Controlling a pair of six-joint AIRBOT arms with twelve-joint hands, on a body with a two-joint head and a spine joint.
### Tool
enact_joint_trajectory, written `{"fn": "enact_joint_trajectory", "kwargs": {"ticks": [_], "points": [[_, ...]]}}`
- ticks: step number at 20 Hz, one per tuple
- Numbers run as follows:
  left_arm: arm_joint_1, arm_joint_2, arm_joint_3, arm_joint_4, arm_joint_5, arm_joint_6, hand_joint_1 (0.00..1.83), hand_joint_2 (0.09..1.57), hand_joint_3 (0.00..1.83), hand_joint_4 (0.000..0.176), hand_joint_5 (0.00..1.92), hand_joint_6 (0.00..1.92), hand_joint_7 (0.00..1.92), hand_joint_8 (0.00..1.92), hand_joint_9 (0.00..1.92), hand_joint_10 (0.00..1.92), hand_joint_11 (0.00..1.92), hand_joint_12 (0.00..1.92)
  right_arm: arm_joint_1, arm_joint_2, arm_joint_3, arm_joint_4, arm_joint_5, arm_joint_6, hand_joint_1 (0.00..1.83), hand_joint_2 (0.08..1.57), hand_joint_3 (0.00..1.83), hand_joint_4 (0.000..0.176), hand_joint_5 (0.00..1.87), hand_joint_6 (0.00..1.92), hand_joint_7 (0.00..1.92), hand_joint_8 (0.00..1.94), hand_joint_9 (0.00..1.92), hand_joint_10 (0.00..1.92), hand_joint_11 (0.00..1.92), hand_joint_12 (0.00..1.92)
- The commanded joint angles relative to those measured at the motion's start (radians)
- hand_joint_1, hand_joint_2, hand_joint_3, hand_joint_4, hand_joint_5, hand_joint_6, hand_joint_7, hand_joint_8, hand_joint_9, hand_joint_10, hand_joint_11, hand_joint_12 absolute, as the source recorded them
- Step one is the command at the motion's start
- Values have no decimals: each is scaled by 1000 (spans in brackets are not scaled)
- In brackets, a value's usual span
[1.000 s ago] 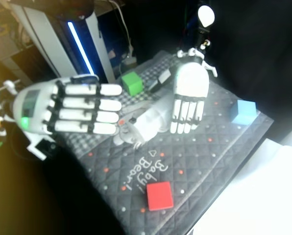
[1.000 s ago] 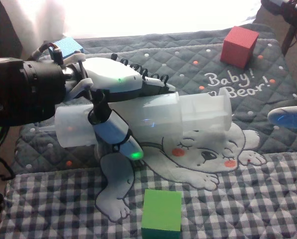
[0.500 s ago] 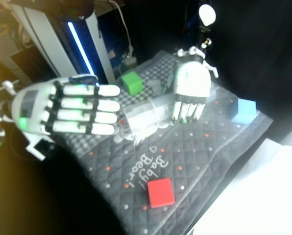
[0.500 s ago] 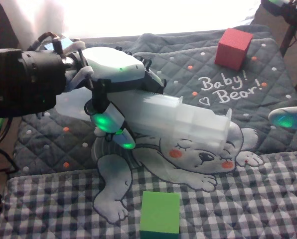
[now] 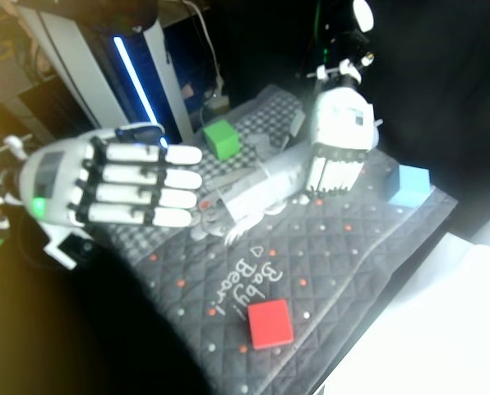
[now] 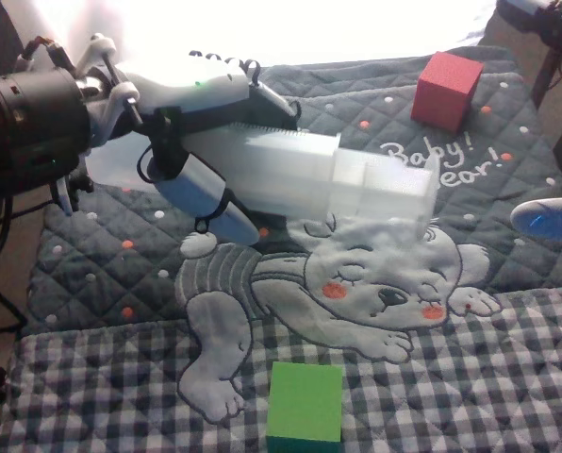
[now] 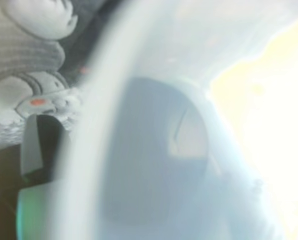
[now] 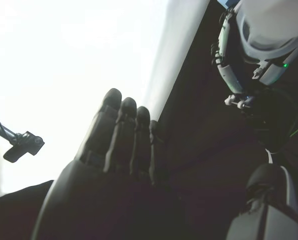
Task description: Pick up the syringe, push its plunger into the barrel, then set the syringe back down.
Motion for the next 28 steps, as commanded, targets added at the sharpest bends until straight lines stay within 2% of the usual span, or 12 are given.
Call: {"fn": "enact_joint_trajectory", "kwargs": {"ticks": [1,2,4,5,6,10,12,14,15,16,18,28], "points": [[-25,10,1,-48,-117,-5,1560,1128,21,175,843,1921,1116,1921,1252,1921,1278,1921,3,5,-2,18,126,5,404,831,4,14,159,2,235,6,240,5,229,40],[-28,15,-3,-55,-127,-5,1556,1140,24,176,922,1921,1212,1921,1316,1921,1332,1921,2,5,-2,19,126,5,418,830,3,4,165,4,236,5,241,5,235,42],[-35,25,-9,-74,-151,-5,1566,1135,18,176,1052,1921,1352,1921,1434,1921,1430,1921,1,5,-2,22,126,5,387,824,0,25,160,1,242,6,243,5,232,40],[-42,29,-10,-78,-159,-5,1545,1138,25,105,1175,1921,1472,1921,1520,1921,1430,1921,-1,5,-2,23,126,5,403,817,0,18,157,0,240,4,247,6,237,42],[-48,30,-10,-78,-160,-5,1529,1147,40,0,1245,1921,1510,1921,1551,1921,1464,1921,-3,5,-2,24,126,5,406,814,0,12,155,0,230,0,244,4,240,43],[-67,39,-2,-127,-179,23,1529,1117,35,0,1264,1921,1467,1921,1543,1921,1580,1921,-16,3,-7,36,126,5,414,801,0,16,151,0,194,0,224,0,221,33],[-80,40,0,-133,-180,25,1564,1128,38,0,1287,1921,1508,1921,1601,1921,1634,1921,-24,-3,-11,41,126,5,414,755,0,36,138,0,189,0,225,1,239,38],[-88,35,3,-142,-181,27,1615,1103,25,0,1281,1921,1486,1921,1576,1921,1611,1921,-31,-10,-11,52,125,5,422,748,0,1,124,0,190,1,227,2,247,40],[-92,34,3,-173,-187,53,1618,1094,22,0,1265,1921,1468,1921,1553,1921,1595,1921,-39,-13,-11,64,125,5,340,769,0,25,139,5,187,0,202,0,223,29],[-96,34,4,-190,-189,65,1605,1091,21,0,1260,1921,1452,1921,1539,1921,1581,1921,-43,-17,-11,74,126,5,283,783,5,29,141,5,182,0,186,0,209,22],[-107,33,9,-190,-187,66,1631,1098,22,0,1250,1921,1427,1921,1530,1921,1582,1921,-45,-32,-9,91,130,5,97,865,11,0,101,0,127,0,140,0,185,10],[-135,-1,40,-205,-183,73,1569,1121,10,0,1295,1921,1453,1921,1567,1921,1606,1921,-45,-98,-1,191,230,14,0,828,0,0,0,0,0,0,0,0,1,0]]}}
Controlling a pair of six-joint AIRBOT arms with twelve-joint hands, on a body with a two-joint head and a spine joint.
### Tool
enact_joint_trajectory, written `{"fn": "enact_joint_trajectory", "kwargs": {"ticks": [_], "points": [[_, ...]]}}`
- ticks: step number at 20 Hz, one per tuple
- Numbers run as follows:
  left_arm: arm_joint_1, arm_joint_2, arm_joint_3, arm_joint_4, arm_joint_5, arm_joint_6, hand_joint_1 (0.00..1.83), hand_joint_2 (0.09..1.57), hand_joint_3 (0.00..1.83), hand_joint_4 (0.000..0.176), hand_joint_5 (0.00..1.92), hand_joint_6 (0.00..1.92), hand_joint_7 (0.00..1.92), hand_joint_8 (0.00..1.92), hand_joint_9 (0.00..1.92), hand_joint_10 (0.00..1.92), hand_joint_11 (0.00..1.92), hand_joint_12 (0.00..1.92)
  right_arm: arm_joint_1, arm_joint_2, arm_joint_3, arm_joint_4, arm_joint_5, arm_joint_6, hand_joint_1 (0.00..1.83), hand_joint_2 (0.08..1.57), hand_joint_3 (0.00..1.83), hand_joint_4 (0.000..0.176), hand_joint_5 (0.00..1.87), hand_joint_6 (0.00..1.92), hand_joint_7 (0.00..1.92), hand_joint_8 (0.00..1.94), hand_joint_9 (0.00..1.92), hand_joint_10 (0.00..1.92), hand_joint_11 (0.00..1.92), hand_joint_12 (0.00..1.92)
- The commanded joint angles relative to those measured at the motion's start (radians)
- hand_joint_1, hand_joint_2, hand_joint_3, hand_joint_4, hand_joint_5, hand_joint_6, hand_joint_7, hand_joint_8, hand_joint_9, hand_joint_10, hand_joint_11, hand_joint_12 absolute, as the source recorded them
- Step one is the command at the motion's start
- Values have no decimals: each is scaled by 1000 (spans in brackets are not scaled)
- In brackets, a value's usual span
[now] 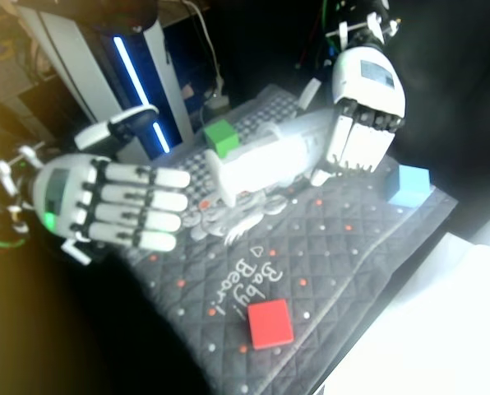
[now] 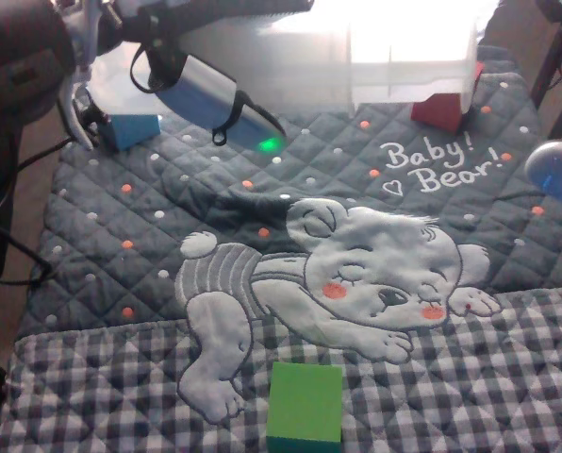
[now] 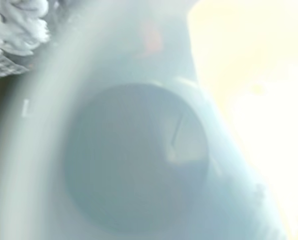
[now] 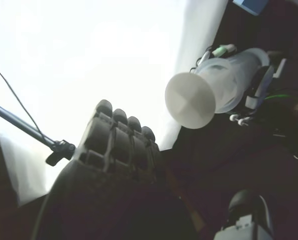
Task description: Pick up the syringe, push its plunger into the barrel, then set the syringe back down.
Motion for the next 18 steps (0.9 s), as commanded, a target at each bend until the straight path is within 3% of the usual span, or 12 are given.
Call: {"fn": "enact_joint_trajectory", "kwargs": {"ticks": [1,4,5,18], "points": [[-25,-3,7,-46,-103,-6,1574,1116,7,0,1275,1921,1437,1921,1555,1921,1595,1921,5,-6,7,3,132,18,0,825,0,0,0,0,0,0,0,0,0,0],[-39,-8,12,-46,-99,-5,1626,1115,3,0,1285,1921,1446,1921,1574,1921,1626,1921,5,-32,25,7,132,45,0,857,4,0,0,0,0,0,0,0,0,0],[-44,-11,12,-46,-100,-4,1553,1132,9,0,1313,1921,1474,1921,1594,1921,1641,1921,5,-38,29,9,132,50,0,850,1,0,0,0,0,0,0,0,0,0],[-93,-43,13,-10,-89,-3,1458,1161,11,0,1243,1921,1428,1921,1536,1921,1596,1921,15,-95,67,2,102,81,3,872,3,0,0,0,0,0,0,0,1,0]]}}
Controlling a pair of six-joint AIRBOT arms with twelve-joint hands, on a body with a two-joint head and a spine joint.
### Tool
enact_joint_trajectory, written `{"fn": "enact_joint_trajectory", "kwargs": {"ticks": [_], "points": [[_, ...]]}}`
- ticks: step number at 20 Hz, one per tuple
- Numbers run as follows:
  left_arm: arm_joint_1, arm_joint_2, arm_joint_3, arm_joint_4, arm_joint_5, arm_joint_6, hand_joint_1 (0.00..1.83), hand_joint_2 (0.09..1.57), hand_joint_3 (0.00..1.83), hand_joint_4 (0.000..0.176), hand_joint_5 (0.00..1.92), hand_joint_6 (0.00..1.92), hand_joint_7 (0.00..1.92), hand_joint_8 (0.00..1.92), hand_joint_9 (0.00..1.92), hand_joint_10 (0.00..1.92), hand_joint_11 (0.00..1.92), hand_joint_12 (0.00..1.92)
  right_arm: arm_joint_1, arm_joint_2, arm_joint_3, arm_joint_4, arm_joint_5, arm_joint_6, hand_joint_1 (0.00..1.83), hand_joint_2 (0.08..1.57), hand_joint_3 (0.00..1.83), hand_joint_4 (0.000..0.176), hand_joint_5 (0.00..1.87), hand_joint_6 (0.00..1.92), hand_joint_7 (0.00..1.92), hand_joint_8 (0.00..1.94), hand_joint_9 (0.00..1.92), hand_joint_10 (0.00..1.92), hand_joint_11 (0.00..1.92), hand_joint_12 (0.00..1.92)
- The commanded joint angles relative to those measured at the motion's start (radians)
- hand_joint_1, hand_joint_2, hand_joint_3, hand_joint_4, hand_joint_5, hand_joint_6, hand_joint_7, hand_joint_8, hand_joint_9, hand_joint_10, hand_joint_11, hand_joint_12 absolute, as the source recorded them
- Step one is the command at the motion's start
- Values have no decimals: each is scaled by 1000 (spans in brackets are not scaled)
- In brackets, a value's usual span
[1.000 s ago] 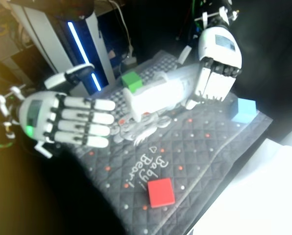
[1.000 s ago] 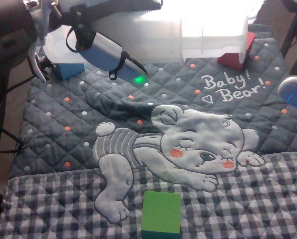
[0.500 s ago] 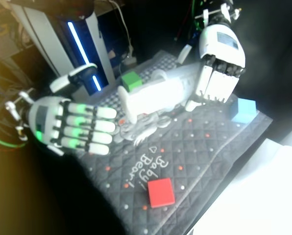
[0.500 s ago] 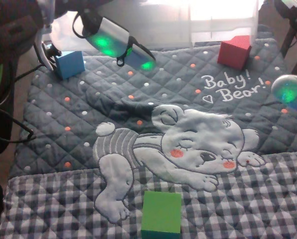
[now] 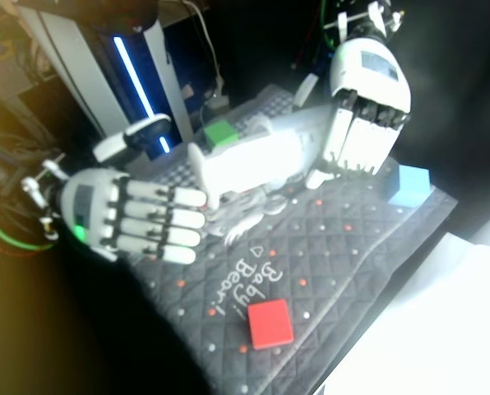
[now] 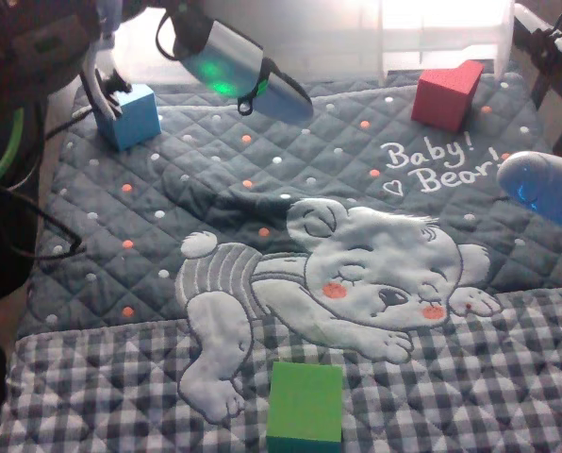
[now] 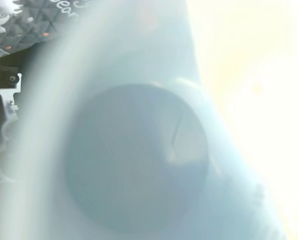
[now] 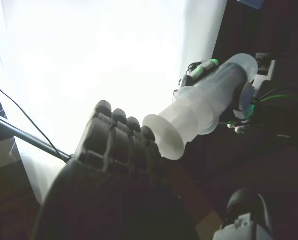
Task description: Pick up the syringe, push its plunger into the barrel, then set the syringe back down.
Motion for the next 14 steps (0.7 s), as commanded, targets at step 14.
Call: {"fn": "enact_joint_trajectory", "kwargs": {"ticks": [14], "points": [[-35,-34,6,14,-71,-11,1464,1155,0,0,1144,1921,1393,1921,1529,1921,1533,1921,124,-33,22,-130,49,9,0,856,0,0,0,0,0,0,0,0,21,8]]}}
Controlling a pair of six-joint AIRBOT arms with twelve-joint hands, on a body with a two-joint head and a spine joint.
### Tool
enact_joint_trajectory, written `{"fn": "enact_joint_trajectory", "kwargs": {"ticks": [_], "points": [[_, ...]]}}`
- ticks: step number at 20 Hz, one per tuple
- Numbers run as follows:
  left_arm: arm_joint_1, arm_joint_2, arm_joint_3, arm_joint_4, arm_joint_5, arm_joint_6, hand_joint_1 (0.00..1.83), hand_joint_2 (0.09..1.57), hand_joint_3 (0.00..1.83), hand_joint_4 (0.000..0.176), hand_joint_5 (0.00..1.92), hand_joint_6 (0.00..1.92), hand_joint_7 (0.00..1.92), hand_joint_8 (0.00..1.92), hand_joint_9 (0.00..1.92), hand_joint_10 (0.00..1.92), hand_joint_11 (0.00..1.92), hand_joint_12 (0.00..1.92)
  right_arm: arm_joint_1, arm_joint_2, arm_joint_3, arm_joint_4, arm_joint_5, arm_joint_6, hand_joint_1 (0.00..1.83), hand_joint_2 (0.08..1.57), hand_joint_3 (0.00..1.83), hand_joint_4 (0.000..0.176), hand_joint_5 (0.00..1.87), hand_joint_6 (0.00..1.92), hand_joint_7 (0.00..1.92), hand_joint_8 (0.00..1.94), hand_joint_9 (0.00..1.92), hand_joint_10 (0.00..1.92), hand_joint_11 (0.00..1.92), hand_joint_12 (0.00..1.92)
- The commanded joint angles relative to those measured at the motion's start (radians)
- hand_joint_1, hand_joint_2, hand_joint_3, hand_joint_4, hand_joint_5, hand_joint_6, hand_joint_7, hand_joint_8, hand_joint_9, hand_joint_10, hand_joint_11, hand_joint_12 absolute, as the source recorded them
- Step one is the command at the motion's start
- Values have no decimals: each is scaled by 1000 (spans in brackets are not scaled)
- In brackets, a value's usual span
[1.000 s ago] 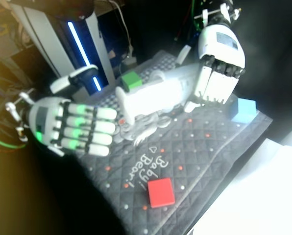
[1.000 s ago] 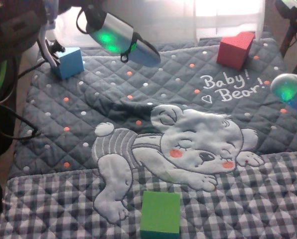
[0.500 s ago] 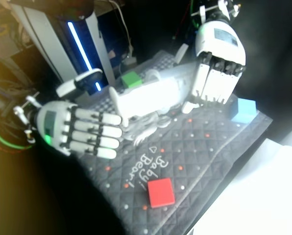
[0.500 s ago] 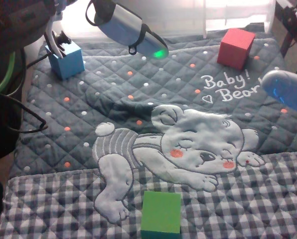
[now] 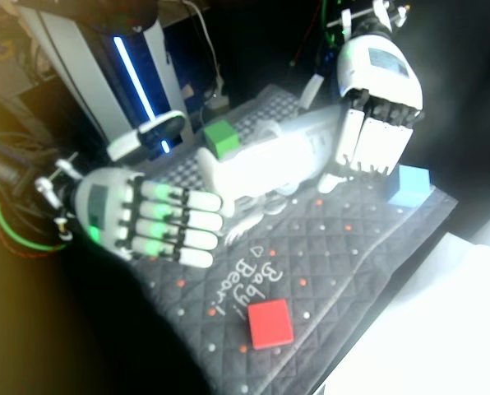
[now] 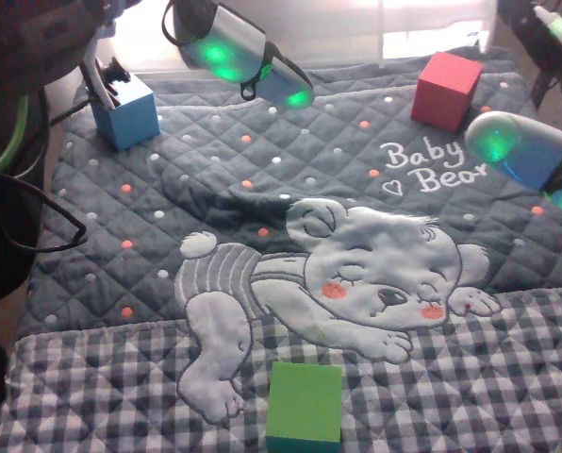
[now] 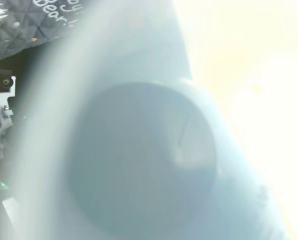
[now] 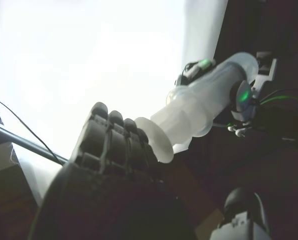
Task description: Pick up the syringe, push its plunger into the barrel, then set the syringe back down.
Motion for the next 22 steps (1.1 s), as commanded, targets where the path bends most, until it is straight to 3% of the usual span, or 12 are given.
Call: {"fn": "enact_joint_trajectory", "kwargs": {"ticks": [1,3,7,9,10,11,16,18,22], "points": [[-19,-18,-5,-5,-104,0,1477,1154,0,0,1151,1921,1391,1921,1528,1921,1539,1921,23,-5,-1,-108,124,8,0,859,0,0,0,0,0,0,0,0,15,6],[-20,-22,-1,-3,-98,0,1504,1134,0,0,1132,1921,1319,1921,1470,1921,1498,1921,32,-8,1,-115,122,8,0,853,0,0,0,0,0,0,0,0,0,0],[-26,-40,5,13,-88,0,1519,1124,0,0,1211,1921,1418,1921,1533,1921,1543,1921,45,-16,6,-127,113,8,0,840,0,0,0,0,0,0,0,0,0,0],[-28,-48,12,12,-87,0,1487,1144,0,0,1216,1921,1457,1921,1471,1921,1226,1921,50,-18,7,-130,108,8,0,841,0,0,0,0,0,0,0,0,0,0],[-30,-52,15,12,-86,0,1482,1145,0,0,1213,1921,1474,1921,1493,1921,1329,1921,52,-20,7,-133,105,8,0,839,0,0,0,0,0,0,0,0,0,0],[-31,-54,15,12,-85,0,1466,1151,2,0,1208,1921,1474,1921,1475,1921,1217,1921,52,-21,7,-134,104,8,0,846,0,0,0,0,0,0,0,0,0,0],[-35,-66,18,13,-82,0,1447,1157,6,0,1193,1921,1480,1921,1557,1921,1601,1921,59,-28,9,-143,92,8,0,841,0,0,0,0,0,0,0,0,0,0],[-36,-70,19,13,-83,0,1444,1157,6,0,1199,1921,1498,1921,1579,1921,1617,1921,62,-30,10,-144,89,9,0,842,0,0,0,0,0,0,0,0,0,0],[-31,-74,19,12,-83,0,1456,1145,2,0,1214,1921,1478,1921,1518,1921,1414,1921,67,-30,11,-148,85,12,0,859,5,0,0,0,0,0,0,0,0,0]]}}
